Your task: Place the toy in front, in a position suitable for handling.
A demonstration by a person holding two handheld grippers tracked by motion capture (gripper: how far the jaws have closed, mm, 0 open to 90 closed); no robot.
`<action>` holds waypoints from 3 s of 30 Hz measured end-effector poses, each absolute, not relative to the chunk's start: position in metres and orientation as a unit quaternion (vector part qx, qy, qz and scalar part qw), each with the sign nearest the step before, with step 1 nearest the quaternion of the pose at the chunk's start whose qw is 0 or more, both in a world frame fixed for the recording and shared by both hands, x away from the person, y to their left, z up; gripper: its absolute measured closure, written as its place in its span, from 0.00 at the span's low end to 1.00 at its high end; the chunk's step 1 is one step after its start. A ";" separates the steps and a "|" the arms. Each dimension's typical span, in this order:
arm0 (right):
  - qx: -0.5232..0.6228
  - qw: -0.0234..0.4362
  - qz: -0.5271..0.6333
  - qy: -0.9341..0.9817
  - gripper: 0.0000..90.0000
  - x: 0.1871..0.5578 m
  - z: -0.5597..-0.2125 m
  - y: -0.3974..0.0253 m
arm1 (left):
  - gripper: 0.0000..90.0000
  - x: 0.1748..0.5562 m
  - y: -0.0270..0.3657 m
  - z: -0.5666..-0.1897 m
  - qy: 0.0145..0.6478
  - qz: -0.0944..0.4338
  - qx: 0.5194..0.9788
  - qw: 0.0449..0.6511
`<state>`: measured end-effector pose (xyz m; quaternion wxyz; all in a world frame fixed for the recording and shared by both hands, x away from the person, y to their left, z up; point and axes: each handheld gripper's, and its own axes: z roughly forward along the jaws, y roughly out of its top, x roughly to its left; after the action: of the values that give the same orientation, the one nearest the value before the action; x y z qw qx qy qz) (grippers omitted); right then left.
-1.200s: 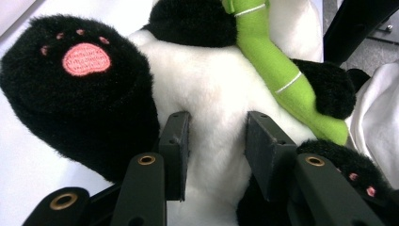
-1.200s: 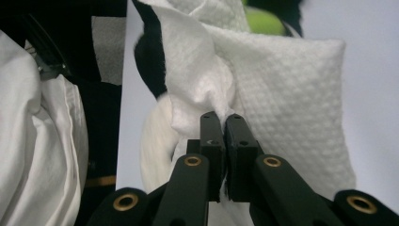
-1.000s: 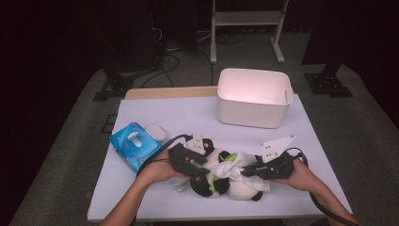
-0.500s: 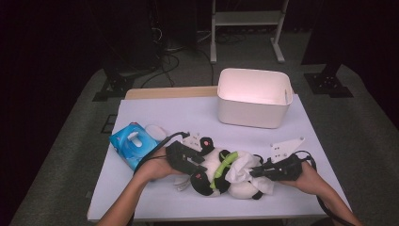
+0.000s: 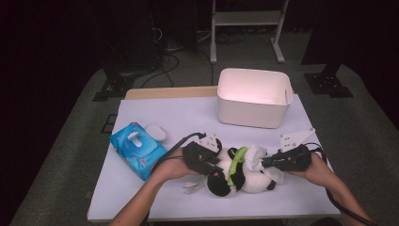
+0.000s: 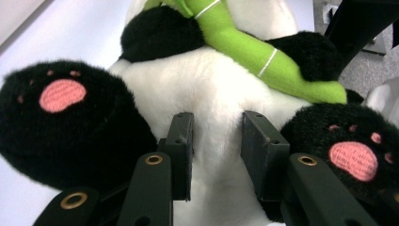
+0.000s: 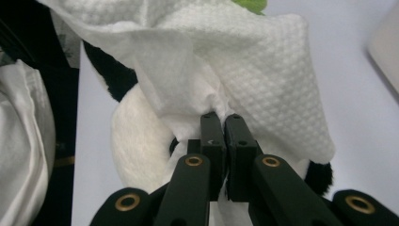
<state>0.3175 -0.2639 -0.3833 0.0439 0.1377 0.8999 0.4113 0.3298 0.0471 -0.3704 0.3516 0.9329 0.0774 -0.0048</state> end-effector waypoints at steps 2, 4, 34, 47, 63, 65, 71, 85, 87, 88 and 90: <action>0.145 0.050 0.406 0.901 0.97 0.318 -0.382 -0.271 | 0.71 0.330 0.038 -0.372 0.073 -0.005 0.932 0.355; 0.152 0.055 0.400 0.902 0.97 0.317 -0.380 -0.278 | 0.72 0.330 0.029 -0.372 0.067 -0.001 0.933 0.354; 0.061 0.033 0.394 0.917 0.97 0.301 -0.363 -0.210 | 0.65 0.330 0.029 -0.372 0.061 0.030 0.936 0.346; 0.044 0.034 0.396 0.916 0.97 0.302 -0.353 -0.198 | 0.65 0.330 0.028 -0.371 0.058 0.029 0.938 0.341; 0.056 0.023 0.405 0.912 0.96 0.311 -0.354 -0.202 | 0.64 0.329 0.034 -0.363 0.053 0.037 0.942 0.328; 0.053 0.024 0.404 0.913 0.96 0.309 -0.355 -0.199 | 0.64 0.330 0.032 -0.367 0.054 0.034 0.944 0.324; 0.033 0.013 0.397 0.917 0.96 0.300 -0.357 -0.187 | 0.65 0.332 0.033 -0.371 0.057 0.028 0.941 0.333; 0.003 -0.010 0.429 0.903 0.96 0.295 -0.350 -0.164 | 0.66 0.331 0.033 -0.374 0.055 0.024 0.940 0.337; 0.003 -0.011 0.421 0.907 0.96 0.295 -0.352 -0.164 | 0.66 0.330 0.033 -0.374 0.054 0.025 0.940 0.336; 0.005 -0.012 0.416 0.909 0.96 0.296 -0.353 -0.165 | 0.66 0.330 0.033 -0.374 0.052 0.025 0.940 0.335; 0.011 -0.003 0.397 0.918 0.96 0.298 -0.358 -0.168 | 0.66 0.329 0.033 -0.374 0.054 0.025 0.939 0.338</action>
<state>0.2975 -0.1680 -0.3580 -0.0029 0.0106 0.9177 0.3970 0.3287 0.0333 -0.3743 0.3380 0.9393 0.0544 0.0245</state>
